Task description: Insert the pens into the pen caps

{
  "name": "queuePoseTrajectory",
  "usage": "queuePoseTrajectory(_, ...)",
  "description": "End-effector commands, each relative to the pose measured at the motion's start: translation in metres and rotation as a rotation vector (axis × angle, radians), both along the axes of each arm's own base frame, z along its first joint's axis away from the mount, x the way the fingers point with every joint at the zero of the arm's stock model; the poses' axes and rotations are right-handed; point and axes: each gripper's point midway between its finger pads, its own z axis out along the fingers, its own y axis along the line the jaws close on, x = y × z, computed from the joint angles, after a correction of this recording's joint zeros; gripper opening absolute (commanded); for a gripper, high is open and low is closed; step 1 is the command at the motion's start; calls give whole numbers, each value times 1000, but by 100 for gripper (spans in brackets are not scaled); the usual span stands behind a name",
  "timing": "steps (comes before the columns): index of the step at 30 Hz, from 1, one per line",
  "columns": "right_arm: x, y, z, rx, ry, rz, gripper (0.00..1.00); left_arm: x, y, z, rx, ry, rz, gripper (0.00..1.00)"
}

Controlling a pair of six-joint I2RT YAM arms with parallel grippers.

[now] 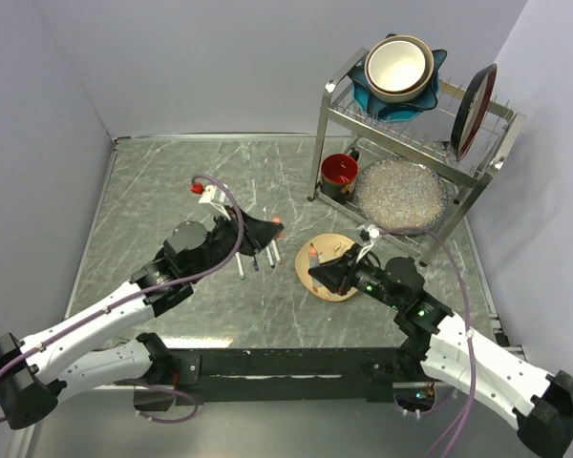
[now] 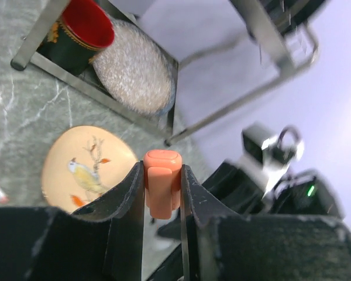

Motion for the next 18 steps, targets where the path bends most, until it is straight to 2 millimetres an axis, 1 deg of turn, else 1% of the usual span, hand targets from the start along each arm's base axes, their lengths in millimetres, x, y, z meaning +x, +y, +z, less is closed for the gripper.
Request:
queuePoseTrajectory(1, 9, 18, 47, 49, -108, -1, 0, 16, 13, 5, -228, 185, 179, 1)
queuePoseTrajectory(2, 10, 22, 47, 44, -101, -4, 0, 17, 14, 1, -240, 206, 192, 1)
queuePoseTrajectory(3, 14, 26, 41, 26, -83, -7, 0, 19, 14, -2, -239, 214, 206, 1)
queuePoseTrajectory(4, 14, 30, 48, 34, -85, -4, 0, 21, 15, -6, -234, 224, 220, 1)
queuePoseTrajectory(5, 11, 36, 49, 32, -82, 13, 0, 22, 14, -6, -238, 232, 226, 1)
queuePoseTrajectory(6, 15, 40, 45, 16, -71, 7, 0, 22, 13, -14, -217, 252, 231, 1)
queuePoseTrajectory(7, 16, 44, 52, 19, -77, 7, 0, 23, 13, -16, -216, 264, 243, 1)
queuePoseTrajectory(9, 18, 51, 48, -6, -60, 5, 0, 24, 13, -20, -201, 278, 251, 1)
queuePoseTrajectory(10, 20, 54, 52, -8, -56, 7, 0, 24, 13, -21, -200, 282, 255, 1)
queuePoseTrajectory(12, 21, 60, 47, -27, -36, 12, 0, 23, 16, -22, -201, 283, 268, 1)
queuePoseTrajectory(13, 22, 62, 50, -26, -37, 15, 0, 24, 18, -23, -199, 285, 276, 1)
queuePoseTrajectory(14, 21, 65, 47, -36, -30, 20, 0, 25, 21, -24, -196, 283, 294, 1)
queuePoseTrajectory(15, 19, 67, 47, -37, -29, 26, 0, 24, 23, -21, -199, 277, 297, 1)
queuePoseTrajectory(18, 17, 72, 47, -42, -26, 34, 0, 24, 28, -21, -199, 274, 315, 1)
